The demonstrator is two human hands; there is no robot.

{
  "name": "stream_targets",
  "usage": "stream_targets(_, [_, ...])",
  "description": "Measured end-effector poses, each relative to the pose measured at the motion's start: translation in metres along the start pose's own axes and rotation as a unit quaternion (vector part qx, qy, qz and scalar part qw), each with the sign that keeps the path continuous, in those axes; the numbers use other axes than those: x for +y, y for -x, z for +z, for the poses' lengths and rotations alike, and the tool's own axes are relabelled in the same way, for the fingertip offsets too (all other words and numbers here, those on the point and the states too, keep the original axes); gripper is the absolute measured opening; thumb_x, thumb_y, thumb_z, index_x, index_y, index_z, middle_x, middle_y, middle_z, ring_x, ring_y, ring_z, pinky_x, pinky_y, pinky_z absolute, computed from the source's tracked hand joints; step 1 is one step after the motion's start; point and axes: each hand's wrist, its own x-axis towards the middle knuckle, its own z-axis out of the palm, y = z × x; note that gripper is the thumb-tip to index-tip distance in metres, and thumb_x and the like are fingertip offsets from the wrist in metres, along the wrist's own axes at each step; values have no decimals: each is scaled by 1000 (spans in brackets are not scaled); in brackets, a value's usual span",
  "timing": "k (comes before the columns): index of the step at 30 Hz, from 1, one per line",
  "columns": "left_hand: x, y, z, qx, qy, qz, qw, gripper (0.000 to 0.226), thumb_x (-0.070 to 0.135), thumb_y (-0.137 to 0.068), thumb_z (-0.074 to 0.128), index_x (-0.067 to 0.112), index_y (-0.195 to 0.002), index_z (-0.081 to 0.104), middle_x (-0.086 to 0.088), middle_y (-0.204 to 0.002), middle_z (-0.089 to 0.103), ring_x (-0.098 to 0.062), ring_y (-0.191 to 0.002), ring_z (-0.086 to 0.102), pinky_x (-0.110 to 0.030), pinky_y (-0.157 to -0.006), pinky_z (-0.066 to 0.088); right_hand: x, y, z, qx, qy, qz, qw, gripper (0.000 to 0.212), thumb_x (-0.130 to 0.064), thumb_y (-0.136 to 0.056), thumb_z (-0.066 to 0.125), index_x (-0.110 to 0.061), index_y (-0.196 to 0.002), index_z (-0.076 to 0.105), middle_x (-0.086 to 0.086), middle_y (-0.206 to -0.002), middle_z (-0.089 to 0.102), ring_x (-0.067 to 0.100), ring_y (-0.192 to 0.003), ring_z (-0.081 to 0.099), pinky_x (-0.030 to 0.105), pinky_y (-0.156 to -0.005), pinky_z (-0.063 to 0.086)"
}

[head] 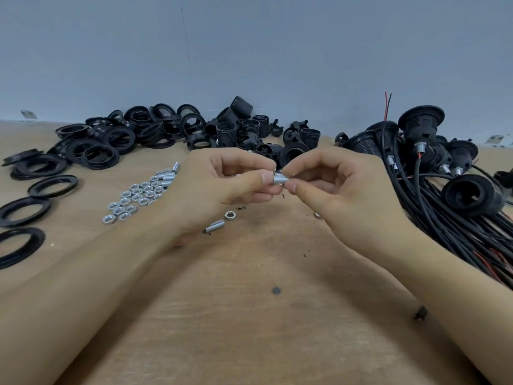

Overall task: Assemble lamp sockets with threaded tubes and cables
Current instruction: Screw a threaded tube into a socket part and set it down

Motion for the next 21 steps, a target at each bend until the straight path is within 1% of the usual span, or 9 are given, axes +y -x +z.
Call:
stream_targets(3, [2,1,-2,-7,12,-8,1000,32,12,-74,75,-2,-102,72,-20,-95,75,-30,-92,75,-27,-77,59,1,1,2,7,11,-15,1000,15,3,-84,72,-12,-86,72,-6,-82,72,4,-73,67,9,-58,46])
stream_targets(8, [1,1,-2,-14,35,-24,999,31,14,-73,76,0,-99,74,-19,-97,75,-30,-93,75,-26,-75,59,1,1,0,15,8,-32,999,18,2,-84,73,-16,-85,71,-6,-83,72,7,-77,69,9,-59,46])
stream_targets(10, [2,0,-2,-13,52,-42,998,28,16,-72,76,2,-96,77,-18,-96,76,-24,-88,75,-23,-72,59,2,1,0,18,37,-53,998,18,-1,-83,74,-18,-85,71,-6,-83,71,9,-78,69,10,-61,48])
stream_targets(12, [3,-1,-2,-19,73,-72,995,23,16,-72,74,5,-91,79,-16,-94,76,-18,-82,75,-20,-68,58,2,2,0,24,93,-89,991,14,-2,-83,75,-15,-86,72,-3,-85,70,12,-80,69,17,-68,53])
stream_targets(14, [3,-1,-3,-21,102,-101,989,21,14,-72,72,4,-89,80,-17,-94,76,-16,-81,75,-19,-67,58,2,2,1,27,140,-136,980,8,-1,-84,73,-8,-88,72,2,-85,70,14,-82,68,25,-74,56])
stream_targets(17, [3,-2,-3,-22,122,-125,984,20,13,-74,70,3,-89,79,-17,-92,76,-16,-79,75,-20,-66,58,3,2,0,25,191,-182,964,5,1,-85,72,-3,-88,73,5,-84,69,17,-81,67,31,-73,56])
stream_targets(19, [4,-1,-3,-21,127,-132,983,20,12,-73,70,2,-89,79,-16,-92,76,-15,-78,75,-20,-66,58,2,1,-1,24,202,-193,960,5,1,-84,72,-3,-88,73,3,-84,69,15,-79,67,30,-73,55])
stream_targets(21, [5,-1,-3,-23,126,-130,983,22,12,-73,71,1,-91,78,-16,-93,76,-15,-77,74,-20,-66,58,2,2,-2,24,207,-197,958,5,0,-84,74,-4,-87,73,1,-83,69,12,-78,66,24,-73,55])
